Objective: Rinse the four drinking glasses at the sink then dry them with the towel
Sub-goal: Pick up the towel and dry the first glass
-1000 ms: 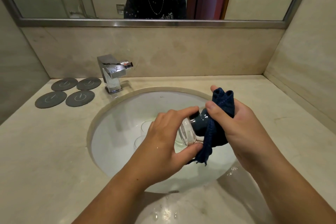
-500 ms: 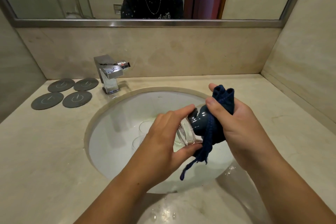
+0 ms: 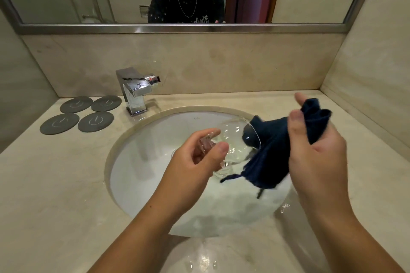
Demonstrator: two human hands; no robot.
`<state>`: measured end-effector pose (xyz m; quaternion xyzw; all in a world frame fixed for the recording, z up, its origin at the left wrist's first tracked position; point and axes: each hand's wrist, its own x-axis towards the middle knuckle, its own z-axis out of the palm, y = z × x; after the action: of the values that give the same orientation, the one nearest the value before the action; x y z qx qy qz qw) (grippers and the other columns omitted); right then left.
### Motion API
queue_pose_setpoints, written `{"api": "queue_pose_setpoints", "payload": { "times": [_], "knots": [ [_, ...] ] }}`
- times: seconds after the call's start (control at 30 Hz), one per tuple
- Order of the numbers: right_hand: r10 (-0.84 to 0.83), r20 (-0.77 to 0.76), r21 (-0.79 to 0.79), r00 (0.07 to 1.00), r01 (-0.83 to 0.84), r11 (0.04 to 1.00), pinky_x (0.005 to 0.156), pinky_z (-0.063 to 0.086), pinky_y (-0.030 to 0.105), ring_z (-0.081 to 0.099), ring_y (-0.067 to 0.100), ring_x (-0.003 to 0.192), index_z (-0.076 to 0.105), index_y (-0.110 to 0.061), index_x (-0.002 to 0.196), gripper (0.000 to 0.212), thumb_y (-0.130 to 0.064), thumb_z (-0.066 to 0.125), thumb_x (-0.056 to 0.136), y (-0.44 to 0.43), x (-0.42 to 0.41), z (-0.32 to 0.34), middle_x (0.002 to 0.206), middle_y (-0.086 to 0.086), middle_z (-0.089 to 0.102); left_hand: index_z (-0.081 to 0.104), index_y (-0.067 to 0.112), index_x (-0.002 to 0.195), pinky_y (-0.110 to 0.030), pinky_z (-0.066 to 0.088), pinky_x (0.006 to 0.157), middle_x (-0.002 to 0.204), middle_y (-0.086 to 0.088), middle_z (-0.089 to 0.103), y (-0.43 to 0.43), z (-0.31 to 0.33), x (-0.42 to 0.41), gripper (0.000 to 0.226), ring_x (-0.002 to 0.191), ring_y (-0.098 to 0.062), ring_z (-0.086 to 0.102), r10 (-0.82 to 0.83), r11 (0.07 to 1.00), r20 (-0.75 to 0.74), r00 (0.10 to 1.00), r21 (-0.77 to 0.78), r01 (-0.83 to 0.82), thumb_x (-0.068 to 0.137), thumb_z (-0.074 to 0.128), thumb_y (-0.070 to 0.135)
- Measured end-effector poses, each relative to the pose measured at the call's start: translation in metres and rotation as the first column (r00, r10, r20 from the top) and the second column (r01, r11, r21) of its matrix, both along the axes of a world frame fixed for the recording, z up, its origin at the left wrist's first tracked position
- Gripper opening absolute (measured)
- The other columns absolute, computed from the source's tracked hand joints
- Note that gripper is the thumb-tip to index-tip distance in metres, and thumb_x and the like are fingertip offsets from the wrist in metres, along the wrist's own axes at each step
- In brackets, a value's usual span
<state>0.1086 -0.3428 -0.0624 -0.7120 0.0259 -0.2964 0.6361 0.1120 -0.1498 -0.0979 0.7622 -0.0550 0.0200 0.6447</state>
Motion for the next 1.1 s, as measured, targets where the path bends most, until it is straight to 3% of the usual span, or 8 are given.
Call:
{"api": "queue_pose_setpoints", "payload": {
  "times": [0.2,0.3,0.4,0.5,0.67,0.8,0.93,1.1],
  "knots": [
    [0.07,0.284,-0.375,0.956,0.043,0.926,0.082,0.041,-0.002,0.061,-0.021,0.09,0.047,-0.039,0.152,0.045,-0.037,0.054,0.108,0.015,-0.016,-0.007,0.103,-0.04,0.065,0.077,0.038,0.108,-0.032,0.051,0.073,0.096,-0.002,0.079,-0.003,-0.001,0.005,0.046,0.077,-0.011,0.066,0.016,0.981,-0.121,0.992,-0.19,-0.039,0.077,0.065,0.07],
    [0.272,0.219,-0.551,0.937,-0.112,0.827,0.101,0.047,0.014,0.063,-0.004,0.117,0.037,-0.032,0.159,0.058,-0.037,0.055,0.104,0.026,-0.009,-0.019,0.134,-0.023,0.063,0.079,0.028,0.1,-0.035,0.05,0.074,0.083,0.004,0.075,-0.006,-0.001,0.004,0.045,0.072,-0.011,0.065,0.007,0.966,-0.196,0.981,-0.251,-0.057,0.081,0.066,0.067],
    [0.36,0.154,-0.702,0.92,-0.155,0.696,0.125,0.03,0.042,0.04,0.006,0.151,0.036,-0.024,0.161,0.062,-0.023,0.057,0.103,0.035,-0.001,-0.033,0.16,-0.015,0.048,0.078,0.023,0.089,-0.034,0.05,0.074,0.077,0.0,0.069,-0.006,0.004,0.002,0.045,0.065,-0.01,0.062,-0.031,0.951,-0.261,0.965,-0.306,-0.052,0.086,0.068,0.066],
    [0.376,0.09,-0.712,0.922,-0.204,0.672,0.13,0.022,0.038,0.038,0.003,0.152,0.034,-0.025,0.163,0.063,-0.021,0.057,0.104,0.033,0.002,-0.036,0.161,-0.014,0.047,0.08,0.02,0.088,-0.033,0.051,0.078,0.069,0.002,0.067,-0.005,0.007,0.001,0.04,0.059,-0.008,0.062,-0.05,0.927,-0.333,0.941,-0.366,-0.081,0.098,0.059,0.053],
    [0.416,-0.004,-0.61,0.91,-0.331,0.72,0.107,0.055,0.042,0.068,-0.005,0.11,0.031,-0.049,0.16,0.066,-0.025,0.058,0.105,0.024,-0.009,-0.035,0.127,-0.036,0.062,0.072,0.014,0.098,-0.033,0.054,0.085,0.069,-0.001,0.072,-0.003,0.007,0.005,0.036,0.067,-0.012,0.072,-0.074,0.865,-0.419,0.905,-0.478,-0.151,0.097,0.062,0.05],
    [0.281,0.012,-0.183,0.96,-0.274,0.944,0.092,0.051,0.008,0.068,-0.007,0.11,0.052,-0.048,0.147,0.049,-0.043,0.056,0.099,0.012,-0.017,-0.02,0.117,-0.032,0.071,0.072,0.022,0.124,-0.031,0.045,0.08,0.103,-0.005,0.08,0.0,0.01,0.006,0.058,0.091,-0.015,0.071,-0.1,0.858,-0.425,0.9,-0.495,-0.139,0.08,0.067,0.06],
    [0.176,-0.089,0.042,0.98,-0.173,0.984,0.114,0.048,0.031,0.062,-0.003,0.124,0.063,-0.047,0.136,0.032,-0.039,0.056,0.105,-0.006,-0.01,-0.011,0.133,-0.022,0.068,0.07,0.023,0.127,-0.03,0.041,0.075,0.1,-0.001,0.075,0.003,0.017,0.002,0.05,0.079,-0.012,0.062,-0.106,0.86,-0.364,0.925,-0.501,-0.099,0.083,0.071,0.046],
    [0.352,-0.259,0.134,0.9,-0.327,0.935,0.099,0.059,0.039,0.076,0.008,0.103,0.074,-0.04,0.118,0.022,-0.034,0.07,0.097,-0.003,-0.009,-0.006,0.104,-0.017,0.08,0.058,0.033,0.142,-0.03,0.046,0.082,0.122,0.001,0.076,0.005,0.02,0.0,0.076,0.091,-0.012,0.071,-0.152,0.903,-0.246,0.957,-0.428,0.033,0.072,0.087,0.029]
  ]
}}
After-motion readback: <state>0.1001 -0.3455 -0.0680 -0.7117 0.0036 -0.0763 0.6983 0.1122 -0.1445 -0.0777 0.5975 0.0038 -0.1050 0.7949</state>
